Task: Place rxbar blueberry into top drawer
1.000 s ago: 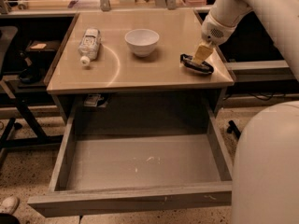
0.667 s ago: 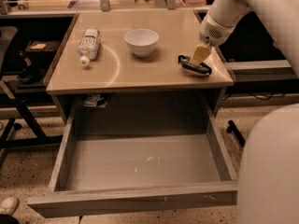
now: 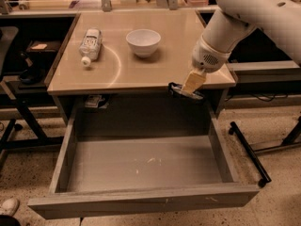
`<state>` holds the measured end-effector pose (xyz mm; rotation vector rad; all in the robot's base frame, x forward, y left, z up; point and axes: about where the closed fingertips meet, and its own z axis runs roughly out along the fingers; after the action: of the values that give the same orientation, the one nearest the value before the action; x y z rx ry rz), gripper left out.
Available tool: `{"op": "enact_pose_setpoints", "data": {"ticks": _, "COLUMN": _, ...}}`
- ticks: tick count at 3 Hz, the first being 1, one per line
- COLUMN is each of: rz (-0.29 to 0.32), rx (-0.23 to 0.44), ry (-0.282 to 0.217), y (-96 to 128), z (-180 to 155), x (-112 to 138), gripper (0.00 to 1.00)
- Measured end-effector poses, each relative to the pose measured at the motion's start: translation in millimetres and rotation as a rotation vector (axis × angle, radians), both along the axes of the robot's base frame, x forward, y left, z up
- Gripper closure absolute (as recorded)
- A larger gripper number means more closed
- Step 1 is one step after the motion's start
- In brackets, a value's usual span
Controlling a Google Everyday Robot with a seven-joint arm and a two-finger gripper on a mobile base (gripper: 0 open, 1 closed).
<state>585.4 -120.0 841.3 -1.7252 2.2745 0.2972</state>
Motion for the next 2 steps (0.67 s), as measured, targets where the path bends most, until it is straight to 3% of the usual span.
{"op": "enact_pose_setpoints", "data": {"ticks": 1, "rz": 0.000, "rx": 0.000, "ry": 0.000, "y": 0, "z": 0, "x": 0, "gripper": 1.00}}
{"op": "enact_pose_setpoints", "data": {"ticks": 2, "rz": 0.006, "rx": 0.011, "ry": 0.005, "y": 7, "z": -8, "x": -16, "gripper": 1.00}}
